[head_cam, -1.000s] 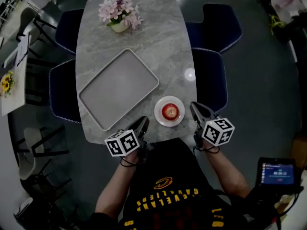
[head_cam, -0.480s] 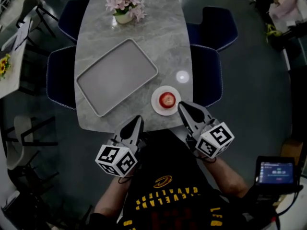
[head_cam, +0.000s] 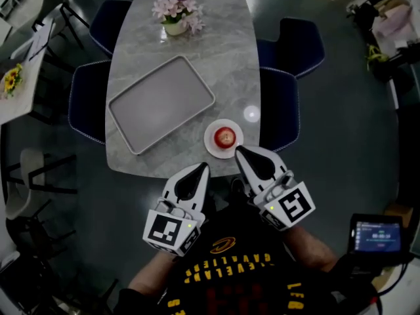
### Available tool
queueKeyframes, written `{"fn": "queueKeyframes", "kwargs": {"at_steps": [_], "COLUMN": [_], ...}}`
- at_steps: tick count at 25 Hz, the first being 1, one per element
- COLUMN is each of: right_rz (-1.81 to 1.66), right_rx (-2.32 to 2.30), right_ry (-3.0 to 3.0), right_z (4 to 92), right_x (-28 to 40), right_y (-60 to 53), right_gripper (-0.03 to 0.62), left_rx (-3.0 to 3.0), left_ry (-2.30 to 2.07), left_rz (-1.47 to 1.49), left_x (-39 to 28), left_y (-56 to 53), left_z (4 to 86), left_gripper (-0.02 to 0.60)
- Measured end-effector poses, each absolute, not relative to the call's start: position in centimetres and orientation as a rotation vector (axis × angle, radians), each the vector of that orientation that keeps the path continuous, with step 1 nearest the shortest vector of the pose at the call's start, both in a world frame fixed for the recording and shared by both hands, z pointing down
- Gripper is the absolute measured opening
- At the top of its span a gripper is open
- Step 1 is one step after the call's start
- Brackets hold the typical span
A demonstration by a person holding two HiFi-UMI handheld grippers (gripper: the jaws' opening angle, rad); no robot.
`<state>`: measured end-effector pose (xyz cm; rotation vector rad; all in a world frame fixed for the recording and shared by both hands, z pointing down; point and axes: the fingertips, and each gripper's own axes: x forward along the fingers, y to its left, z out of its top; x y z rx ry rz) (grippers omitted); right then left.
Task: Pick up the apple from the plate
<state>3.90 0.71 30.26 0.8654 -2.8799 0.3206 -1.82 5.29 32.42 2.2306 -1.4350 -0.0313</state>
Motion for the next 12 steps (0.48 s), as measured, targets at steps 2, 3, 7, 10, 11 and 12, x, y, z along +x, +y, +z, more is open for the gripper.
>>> {"fn": "queueKeyframes", "kwargs": {"at_steps": [2,3,7,10,11,12], "right_rz": [0.306,0.305,0.253,0.22,0.213,0.208], "right_rx": [0.846,0.834,0.779,0.746,0.735,0.726], "right_ry": [-2.887,-2.889,-2.935,-2.953,-2.955,-2.956], "right_z": [29.9,29.7,28.7,28.2,28.1,28.1], "right_x": [4.6,5.2,7.7,9.4,9.9,10.4], "right_y": [0.8,1.0,1.5,1.7,1.7,1.7], "right_gripper": [0.006,0.005,0.006,0.006,0.006,0.006], "left_rx": [2.258,2.265,2.268,2.275,2.278,2.28], "left_ry": [-1.457,-1.473,-1.552,-1.611,-1.629,-1.644], "left_rz": [-0.03,-0.038,-0.062,-0.065,-0.063,-0.062], "left_x": [-0.7,-0.1,2.6,4.4,4.9,5.4], "left_y": [5.3,5.3,5.3,5.1,5.0,4.9], "left_z": [31.5,31.0,29.2,28.4,28.2,28.0], "left_gripper": [0.0,0.0,0.0,0.0,0.0,0.0]}}
